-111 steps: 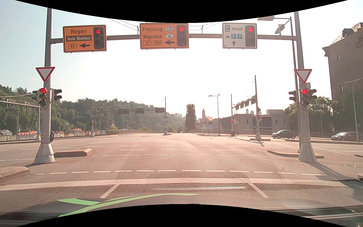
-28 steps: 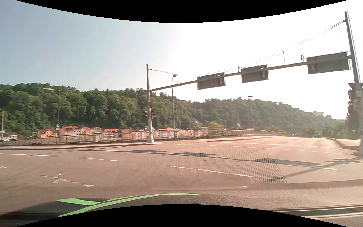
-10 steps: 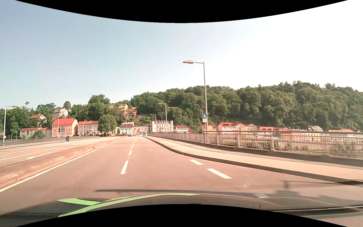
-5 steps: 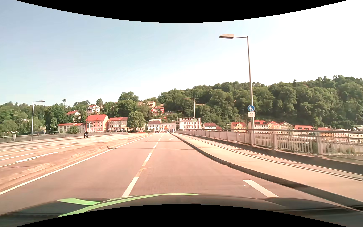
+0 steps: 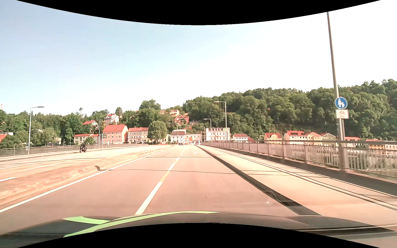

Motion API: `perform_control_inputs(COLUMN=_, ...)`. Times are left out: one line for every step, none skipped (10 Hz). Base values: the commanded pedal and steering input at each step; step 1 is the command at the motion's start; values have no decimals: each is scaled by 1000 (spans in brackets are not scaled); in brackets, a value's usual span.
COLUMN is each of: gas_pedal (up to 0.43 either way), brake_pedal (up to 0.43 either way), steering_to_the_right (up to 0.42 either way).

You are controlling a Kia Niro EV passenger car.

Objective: Follow the waypoints while adhering to traffic rules and regulations

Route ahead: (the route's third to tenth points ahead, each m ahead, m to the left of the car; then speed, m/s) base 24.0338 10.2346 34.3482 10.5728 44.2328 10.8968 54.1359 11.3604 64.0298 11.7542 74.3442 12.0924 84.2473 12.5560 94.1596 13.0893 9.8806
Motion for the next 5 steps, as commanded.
perform_control_inputs(gas_pedal=280, brake_pedal=0, steering_to_the_right=-19)
perform_control_inputs(gas_pedal=280, brake_pedal=0, steering_to_the_right=-9)
perform_control_inputs(gas_pedal=280, brake_pedal=0, steering_to_the_right=-4)
perform_control_inputs(gas_pedal=280, brake_pedal=0, steering_to_the_right=-6)
perform_control_inputs(gas_pedal=280, brake_pedal=0, steering_to_the_right=-7)
